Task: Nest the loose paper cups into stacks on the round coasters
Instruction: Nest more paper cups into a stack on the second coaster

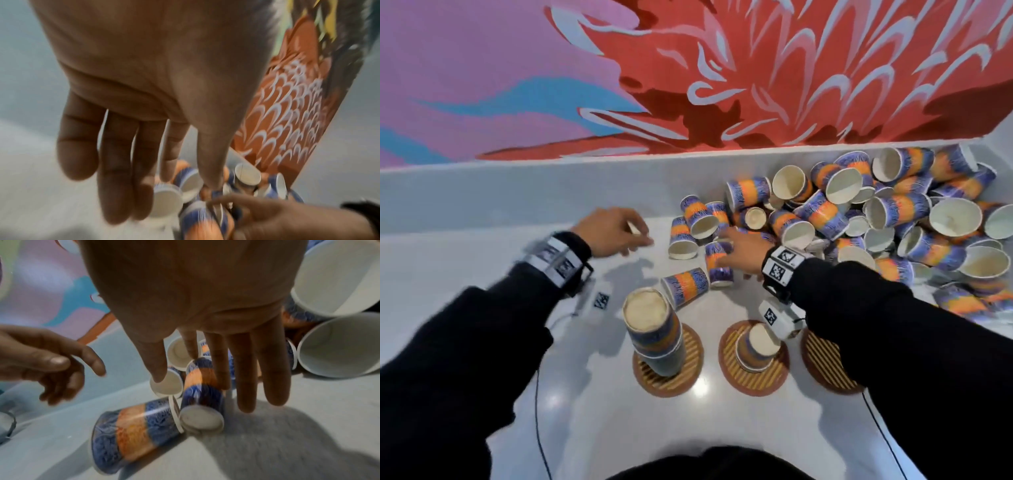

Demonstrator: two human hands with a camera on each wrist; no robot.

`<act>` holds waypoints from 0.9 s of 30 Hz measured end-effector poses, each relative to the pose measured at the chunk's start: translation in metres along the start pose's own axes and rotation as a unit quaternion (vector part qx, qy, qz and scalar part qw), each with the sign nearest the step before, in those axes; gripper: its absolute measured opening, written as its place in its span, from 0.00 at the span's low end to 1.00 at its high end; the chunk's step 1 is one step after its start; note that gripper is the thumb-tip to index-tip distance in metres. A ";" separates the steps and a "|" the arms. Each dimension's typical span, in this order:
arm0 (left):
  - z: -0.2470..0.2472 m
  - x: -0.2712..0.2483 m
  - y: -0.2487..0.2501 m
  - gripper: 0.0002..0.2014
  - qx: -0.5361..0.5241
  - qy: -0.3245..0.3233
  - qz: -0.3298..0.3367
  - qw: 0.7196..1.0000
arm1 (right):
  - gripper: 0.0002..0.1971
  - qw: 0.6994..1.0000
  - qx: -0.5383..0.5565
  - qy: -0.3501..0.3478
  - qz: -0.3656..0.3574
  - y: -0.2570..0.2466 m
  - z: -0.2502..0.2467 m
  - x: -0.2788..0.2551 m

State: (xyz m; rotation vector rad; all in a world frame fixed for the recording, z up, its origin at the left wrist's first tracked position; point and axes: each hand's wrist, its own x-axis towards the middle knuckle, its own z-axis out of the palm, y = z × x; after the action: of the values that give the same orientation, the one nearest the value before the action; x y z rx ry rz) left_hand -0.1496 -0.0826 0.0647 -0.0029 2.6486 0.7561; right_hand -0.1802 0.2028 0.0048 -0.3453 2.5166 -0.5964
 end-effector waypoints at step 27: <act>0.011 0.023 0.019 0.14 -0.120 0.062 0.238 0.962 | 0.34 0.975 0.194 0.071 -0.077 0.019 0.016 0.022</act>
State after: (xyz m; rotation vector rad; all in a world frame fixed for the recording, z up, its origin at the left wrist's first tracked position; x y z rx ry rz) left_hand -0.1689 -0.0586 0.0573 0.5568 2.6828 1.2629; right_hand -0.1923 0.2055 -0.0260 -0.3620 2.4444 -1.1886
